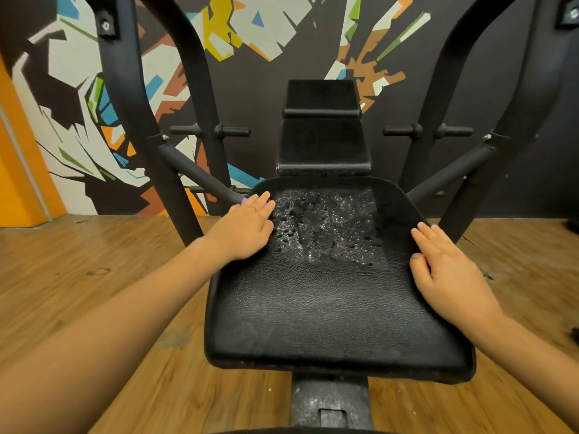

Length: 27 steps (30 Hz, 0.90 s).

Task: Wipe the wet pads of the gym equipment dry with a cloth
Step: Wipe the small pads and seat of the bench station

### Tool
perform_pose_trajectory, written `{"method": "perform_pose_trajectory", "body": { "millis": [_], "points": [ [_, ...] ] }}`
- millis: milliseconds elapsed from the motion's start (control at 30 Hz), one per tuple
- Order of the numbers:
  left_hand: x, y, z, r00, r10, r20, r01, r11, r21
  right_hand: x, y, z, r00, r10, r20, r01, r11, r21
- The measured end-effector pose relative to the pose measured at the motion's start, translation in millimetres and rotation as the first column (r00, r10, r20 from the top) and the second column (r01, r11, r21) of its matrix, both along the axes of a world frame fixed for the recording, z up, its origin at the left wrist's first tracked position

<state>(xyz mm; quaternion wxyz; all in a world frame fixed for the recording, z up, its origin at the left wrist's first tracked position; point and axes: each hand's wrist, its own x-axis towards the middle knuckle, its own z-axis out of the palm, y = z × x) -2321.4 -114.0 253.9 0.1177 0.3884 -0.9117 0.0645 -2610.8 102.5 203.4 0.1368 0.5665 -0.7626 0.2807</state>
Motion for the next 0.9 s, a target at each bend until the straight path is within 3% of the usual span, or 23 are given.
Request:
{"method": "perform_pose_trajectory", "body": {
  "millis": [200,634,901],
  "points": [
    [26,43,-20,1.000,-0.024,0.002,0.024,0.999,-0.027,1,2,1,1.000,-0.009,0.002,0.009,1.000,0.009],
    [-40,-42,28,0.998,0.051,0.044,-0.050,0.999,-0.017,-4,-3,-4,0.999,-0.015,-0.040,0.016,1.000,0.017],
    [-21,-13,11,0.999,0.020,0.026,-0.019,0.999,-0.045,-5,-2,-5,0.999,-0.008,-0.047,0.008,1.000,0.010]
  ]
}}
